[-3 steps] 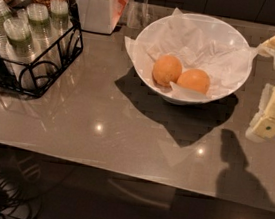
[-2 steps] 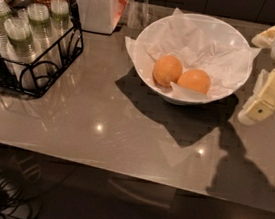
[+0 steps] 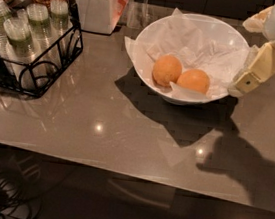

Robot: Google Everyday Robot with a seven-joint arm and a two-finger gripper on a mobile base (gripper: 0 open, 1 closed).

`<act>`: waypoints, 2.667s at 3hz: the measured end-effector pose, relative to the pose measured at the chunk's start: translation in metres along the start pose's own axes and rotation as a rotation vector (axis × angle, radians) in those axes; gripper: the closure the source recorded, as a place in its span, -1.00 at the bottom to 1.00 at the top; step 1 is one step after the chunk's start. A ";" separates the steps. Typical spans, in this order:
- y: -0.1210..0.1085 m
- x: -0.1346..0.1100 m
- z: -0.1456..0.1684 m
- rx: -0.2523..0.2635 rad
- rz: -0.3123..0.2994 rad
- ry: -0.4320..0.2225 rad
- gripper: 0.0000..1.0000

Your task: Pick orange from white bowl

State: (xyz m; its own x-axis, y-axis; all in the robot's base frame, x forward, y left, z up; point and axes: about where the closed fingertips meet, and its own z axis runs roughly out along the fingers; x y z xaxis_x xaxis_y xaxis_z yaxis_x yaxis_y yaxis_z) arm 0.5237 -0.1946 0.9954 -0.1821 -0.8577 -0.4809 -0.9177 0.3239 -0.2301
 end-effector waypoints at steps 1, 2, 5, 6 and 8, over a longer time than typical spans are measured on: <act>-0.001 0.003 -0.003 0.025 0.023 -0.024 -1.00; -0.020 0.002 0.013 0.020 0.078 -0.108 -1.00; -0.041 -0.008 0.050 -0.042 0.097 -0.170 -0.90; -0.046 -0.007 0.072 -0.094 0.126 -0.187 -0.88; -0.050 -0.003 0.102 -0.144 0.186 -0.218 -0.72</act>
Offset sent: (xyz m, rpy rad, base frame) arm 0.0589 -0.0045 -0.0262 0.2628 -0.0010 -0.0820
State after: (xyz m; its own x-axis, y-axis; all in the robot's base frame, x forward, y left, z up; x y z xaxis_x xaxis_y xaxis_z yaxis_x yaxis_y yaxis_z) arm 0.6059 -0.1675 0.9219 -0.2862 -0.6781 -0.6770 -0.9190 0.3942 -0.0063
